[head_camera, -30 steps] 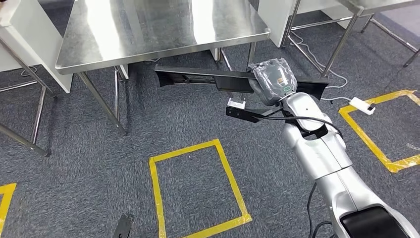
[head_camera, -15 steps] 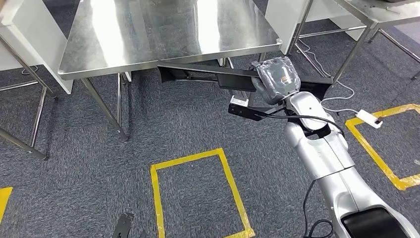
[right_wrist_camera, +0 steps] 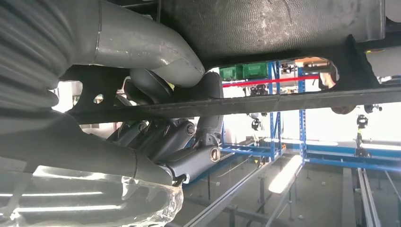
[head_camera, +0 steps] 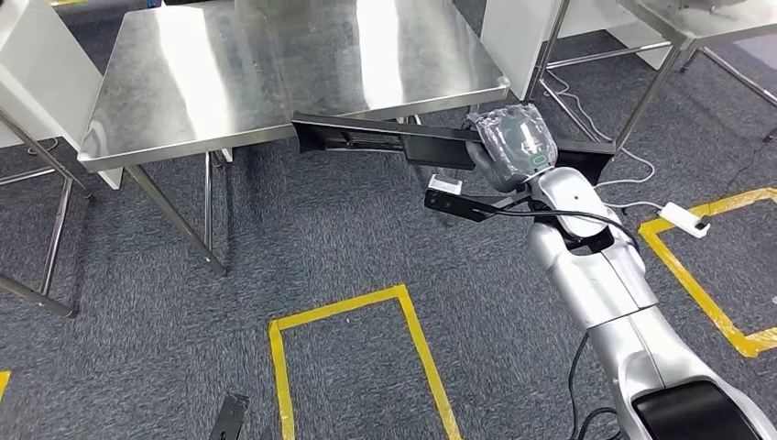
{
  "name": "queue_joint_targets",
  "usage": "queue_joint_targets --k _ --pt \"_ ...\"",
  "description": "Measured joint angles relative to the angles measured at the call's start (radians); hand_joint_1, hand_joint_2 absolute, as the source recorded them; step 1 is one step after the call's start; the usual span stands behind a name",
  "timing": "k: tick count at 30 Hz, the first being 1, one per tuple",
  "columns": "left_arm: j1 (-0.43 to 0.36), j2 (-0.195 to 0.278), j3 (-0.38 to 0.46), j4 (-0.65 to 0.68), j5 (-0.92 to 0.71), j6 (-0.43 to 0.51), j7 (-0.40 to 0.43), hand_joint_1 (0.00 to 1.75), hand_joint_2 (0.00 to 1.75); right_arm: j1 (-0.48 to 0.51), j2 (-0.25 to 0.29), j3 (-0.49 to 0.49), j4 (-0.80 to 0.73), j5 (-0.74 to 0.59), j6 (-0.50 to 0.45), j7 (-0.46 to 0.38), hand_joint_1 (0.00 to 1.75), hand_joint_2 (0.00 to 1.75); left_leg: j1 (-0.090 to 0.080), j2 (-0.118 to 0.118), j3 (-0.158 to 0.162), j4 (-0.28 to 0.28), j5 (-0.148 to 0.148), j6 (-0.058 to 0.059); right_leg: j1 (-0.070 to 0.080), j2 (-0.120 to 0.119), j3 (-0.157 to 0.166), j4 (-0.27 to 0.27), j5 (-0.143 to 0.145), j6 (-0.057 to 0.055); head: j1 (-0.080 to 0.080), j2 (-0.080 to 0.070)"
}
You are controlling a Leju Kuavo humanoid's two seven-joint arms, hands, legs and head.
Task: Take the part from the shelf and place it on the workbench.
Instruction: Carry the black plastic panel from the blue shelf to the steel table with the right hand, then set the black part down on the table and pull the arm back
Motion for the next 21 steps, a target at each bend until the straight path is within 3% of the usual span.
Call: queue_joint_targets --k 1,2,5,7,10,11,12,13,14,15,16,18,20,21 --pt "0.0 0.001 0.0 0.0 -0.002 0.0 0.001 0.0 1.75 0.0 -0.001 -0.001 0.0 -0.005 0.0 -0.001 1.62 1.75 -0.003 0.001 0.022 -0.061 0.038 0.008 0.001 0.0 0.01 -0.003 -0.008 0.004 0.001 0.0" --pt "-0.001 0.001 0.0 0.0 -0.003 -0.001 0.002 0.0 1.75 0.001 -0.002 -0.004 0.001 -0.01 -0.001 -0.001 1.62 1.75 -0.007 0.002 0.035 -0.097 0.058 0.014 0.002 0.001 0.016 -0.008 -0.014 0.008 0.001 0.0" --pt "-0.002 0.001 0.0 -0.001 -0.006 -0.004 0.006 0.0 1.75 0.003 -0.006 -0.012 0.0 -0.016 -0.002 -0.004 1.62 1.75 -0.013 0.005 0.065 -0.131 0.058 0.032 0.009 0.001 0.029 -0.012 -0.016 0.027 0.002 0.0" --pt "-0.003 0.0 0.001 -0.001 -0.006 -0.004 0.007 0.0 1.75 0.004 -0.009 -0.017 -0.001 -0.017 -0.002 -0.005 1.62 1.75 -0.01 0.004 0.095 -0.143 0.056 0.043 0.012 0.0 0.015 0.033 -0.024 0.032 0.004 0.0" --pt "-0.007 0.0 0.002 -0.001 -0.007 -0.004 0.008 0.0 1.75 0.008 -0.012 -0.021 -0.001 -0.018 -0.002 -0.005 1.62 1.75 -0.009 0.001 0.12 -0.148 0.038 0.053 0.008 0.0 -0.102 0.221 -0.073 0.031 0.006 0.0" --pt "-0.007 -0.001 0.002 -0.001 -0.007 -0.005 0.008 0.0 1.75 0.011 -0.013 -0.022 0.0 -0.017 -0.002 -0.006 1.62 1.75 -0.009 -0.001 0.126 -0.147 0.031 0.053 0.007 0.0 -0.142 0.267 -0.09 0.034 0.007 0.0" --pt "-0.005 -0.002 0.002 -0.001 -0.008 -0.005 0.008 0.0 1.75 0.014 -0.015 -0.022 0.0 -0.017 -0.001 -0.005 1.62 1.75 -0.009 -0.003 0.133 -0.147 0.023 0.051 0.006 0.0 -0.166 0.279 -0.095 0.038 0.008 0.0" --pt "-0.004 -0.002 0.002 -0.001 -0.008 -0.005 0.008 0.0 1.75 0.016 -0.016 -0.023 0.0 -0.016 0.0 -0.005 1.62 1.75 -0.008 -0.006 0.143 -0.146 0.015 0.048 0.005 -0.001 -0.172 0.255 -0.081 0.046 0.009 0.0" --pt "-0.003 -0.003 0.002 -0.001 -0.008 -0.005 0.008 0.0 1.75 0.017 -0.016 -0.023 0.001 -0.016 0.0 -0.005 1.62 1.75 -0.008 -0.008 0.154 -0.145 0.005 0.045 0.003 -0.001 -0.161 0.198 -0.047 0.056 0.009 0.0" --pt "-0.003 -0.003 0.002 -0.001 -0.009 -0.004 0.008 0.0 1.75 0.017 -0.016 -0.023 0.001 -0.015 0.001 -0.005 1.62 1.75 -0.008 -0.009 0.164 -0.144 -0.006 0.04 0.0 -0.002 -0.142 0.122 0.003 0.068 0.01 0.0" --pt "-0.003 -0.003 0.002 -0.001 -0.009 -0.004 0.008 0.0 1.75 0.017 -0.016 -0.023 0.002 -0.015 0.001 -0.005 1.62 1.75 -0.009 -0.011 0.173 -0.139 -0.017 0.035 0.0 -0.003 -0.125 0.055 0.046 0.072 0.01 0.0" --pt "-0.004 -0.003 0.003 -0.001 -0.01 -0.002 0.009 0.0 1.75 0.02 -0.016 -0.023 0.003 -0.011 0.002 -0.005 1.62 1.75 -0.013 -0.012 0.178 -0.132 -0.036 0.023 0.002 -0.004 -0.103 -0.013 0.095 0.057 0.012 0.0" --pt "-0.004 -0.001 0.004 -0.001 -0.013 0.0 0.009 0.0 1.75 0.023 -0.015 -0.023 0.004 -0.004 0.001 -0.004 1.62 1.75 -0.014 -0.012 0.178 -0.125 -0.045 0.015 0.001 -0.004 -0.094 -0.013 0.092 0.03 0.011 0.0" --pt "-0.004 0.001 0.005 -0.001 -0.014 0.001 0.008 0.0 1.75 0.024 -0.015 -0.023 0.004 -0.002 0.0 -0.004 1.62 1.75 -0.014 -0.011 0.172 -0.11 -0.047 0.011 -0.003 -0.003 -0.089 -0.014 0.09 0.024 0.01 0.0"
